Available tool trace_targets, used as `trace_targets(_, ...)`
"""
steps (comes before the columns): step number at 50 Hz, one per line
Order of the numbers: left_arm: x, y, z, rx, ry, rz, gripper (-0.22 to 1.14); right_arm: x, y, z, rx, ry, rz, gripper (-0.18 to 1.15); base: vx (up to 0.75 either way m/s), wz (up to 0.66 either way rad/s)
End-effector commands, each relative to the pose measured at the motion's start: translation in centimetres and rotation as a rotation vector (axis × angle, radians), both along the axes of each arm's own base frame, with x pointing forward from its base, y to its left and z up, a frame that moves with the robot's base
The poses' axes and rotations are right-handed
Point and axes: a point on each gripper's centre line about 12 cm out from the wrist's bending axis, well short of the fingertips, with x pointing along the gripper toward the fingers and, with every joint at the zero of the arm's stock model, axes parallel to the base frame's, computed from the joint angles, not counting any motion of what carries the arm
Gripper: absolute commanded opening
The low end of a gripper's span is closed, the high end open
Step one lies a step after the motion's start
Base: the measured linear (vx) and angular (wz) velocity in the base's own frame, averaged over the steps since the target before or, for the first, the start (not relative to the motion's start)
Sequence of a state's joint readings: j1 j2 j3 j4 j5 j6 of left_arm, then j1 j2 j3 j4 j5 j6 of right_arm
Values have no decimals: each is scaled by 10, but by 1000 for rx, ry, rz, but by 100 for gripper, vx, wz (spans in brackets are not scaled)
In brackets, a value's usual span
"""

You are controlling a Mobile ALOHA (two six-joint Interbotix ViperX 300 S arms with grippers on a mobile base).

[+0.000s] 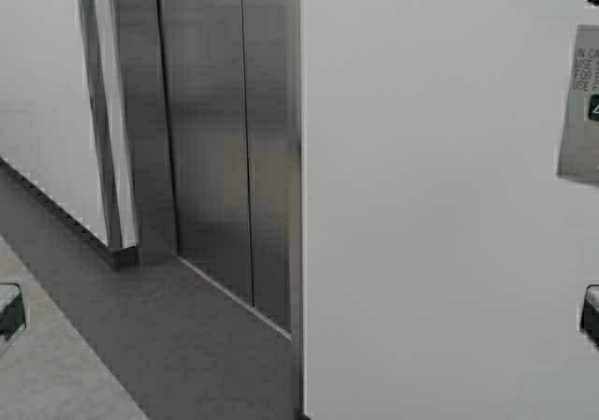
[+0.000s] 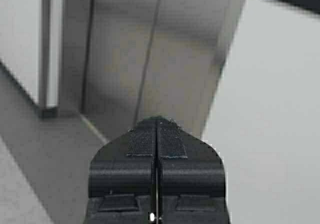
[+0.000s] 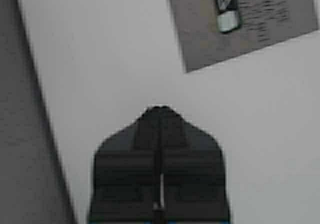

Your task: Navigate to elevator, push the call button, then enter the elevator

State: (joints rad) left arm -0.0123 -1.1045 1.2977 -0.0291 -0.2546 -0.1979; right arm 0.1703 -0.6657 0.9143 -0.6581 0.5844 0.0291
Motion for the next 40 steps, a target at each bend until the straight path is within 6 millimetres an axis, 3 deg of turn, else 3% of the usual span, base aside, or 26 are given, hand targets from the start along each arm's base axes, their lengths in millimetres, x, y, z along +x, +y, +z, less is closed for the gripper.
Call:
trace_targets(1, 0, 0, 14, -10, -40, -1, 3, 5, -5, 1, -101, -4, -10, 5, 13, 1)
trace_targets(11, -2, 0, 15, -22, -50, -2, 3, 10, -2, -9, -229, -18, -39, 5, 11, 3)
trace_targets(19, -2, 0, 17, -37, -57, -4, 3, 18, -10, -31, -350, 5, -120, 5, 6, 3)
trace_targets(27, -2, 0, 20, -42, -63, -4, 3, 36, -4, -46, -412, 2, -134, 5, 2, 2)
trace_targets(40, -5, 0, 22, -45, -75, -5, 3, 70, 1, -92, -504, 63, -112, 5, 0, 0)
